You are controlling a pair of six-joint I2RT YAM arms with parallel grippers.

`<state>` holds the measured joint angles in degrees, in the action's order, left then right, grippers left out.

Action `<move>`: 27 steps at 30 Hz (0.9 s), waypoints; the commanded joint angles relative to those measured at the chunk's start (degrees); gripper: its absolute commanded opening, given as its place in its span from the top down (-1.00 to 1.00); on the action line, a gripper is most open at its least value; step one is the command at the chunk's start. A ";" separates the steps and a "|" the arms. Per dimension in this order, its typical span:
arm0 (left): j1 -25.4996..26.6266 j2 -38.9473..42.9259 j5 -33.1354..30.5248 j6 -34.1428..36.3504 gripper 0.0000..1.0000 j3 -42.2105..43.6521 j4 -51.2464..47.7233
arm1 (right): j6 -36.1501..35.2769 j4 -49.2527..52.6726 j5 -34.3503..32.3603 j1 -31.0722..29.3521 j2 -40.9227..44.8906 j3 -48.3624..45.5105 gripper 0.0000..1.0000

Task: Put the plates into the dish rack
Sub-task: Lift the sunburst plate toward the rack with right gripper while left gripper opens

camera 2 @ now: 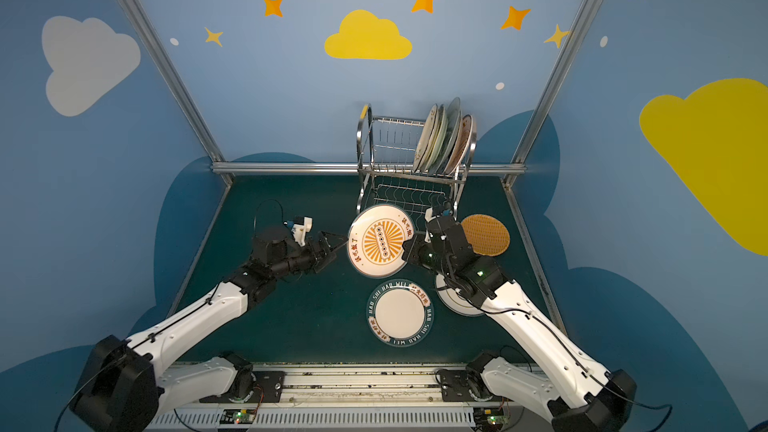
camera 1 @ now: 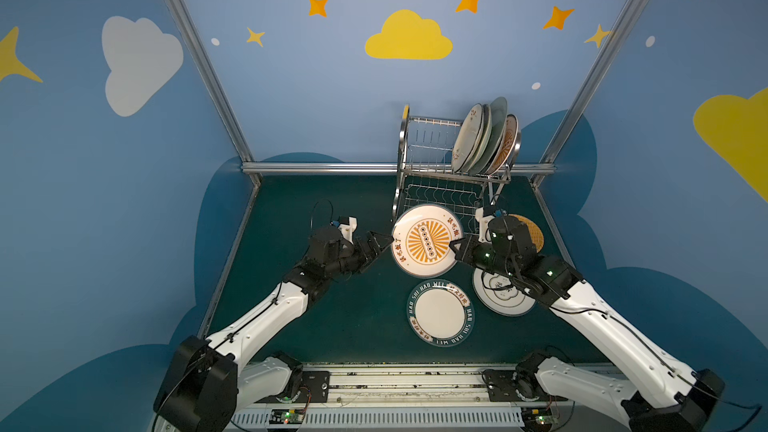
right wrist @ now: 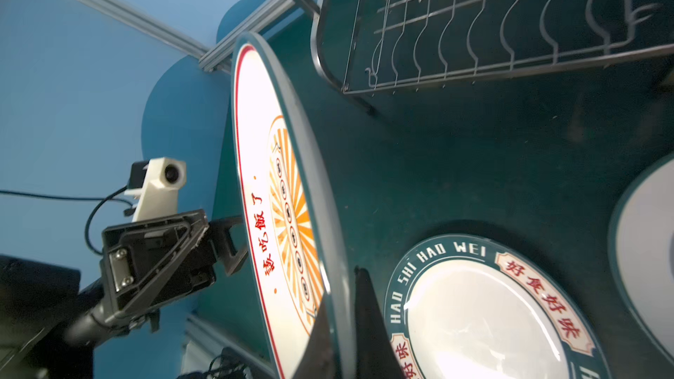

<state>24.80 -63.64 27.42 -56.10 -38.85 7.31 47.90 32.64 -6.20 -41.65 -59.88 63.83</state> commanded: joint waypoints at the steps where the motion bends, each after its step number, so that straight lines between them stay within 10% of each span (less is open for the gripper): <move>1: -1.90 7.52 -6.86 4.28 -1.00 -2.25 -11.63 | 0.14 4.04 -20.56 -5.68 -1.15 11.71 1.00; 14: -2.54 23.96 -8.17 18.44 -1.00 -11.05 -33.74 | -19.32 5.68 -52.61 -15.49 -25.33 50.49 1.00; 23: -2.56 24.48 -3.93 24.33 -1.00 -10.27 -37.30 | -60.84 -29.40 -68.86 -14.27 -44.20 69.53 1.00; 27: -2.56 24.26 -2.83 24.44 -1.00 -9.84 -37.40 | -63.31 -24.84 -69.99 -11.44 -52.61 81.42 1.00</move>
<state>22.44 -39.55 22.76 -34.00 -48.86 -28.86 -6.22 14.83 -71.29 -55.13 -110.37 139.02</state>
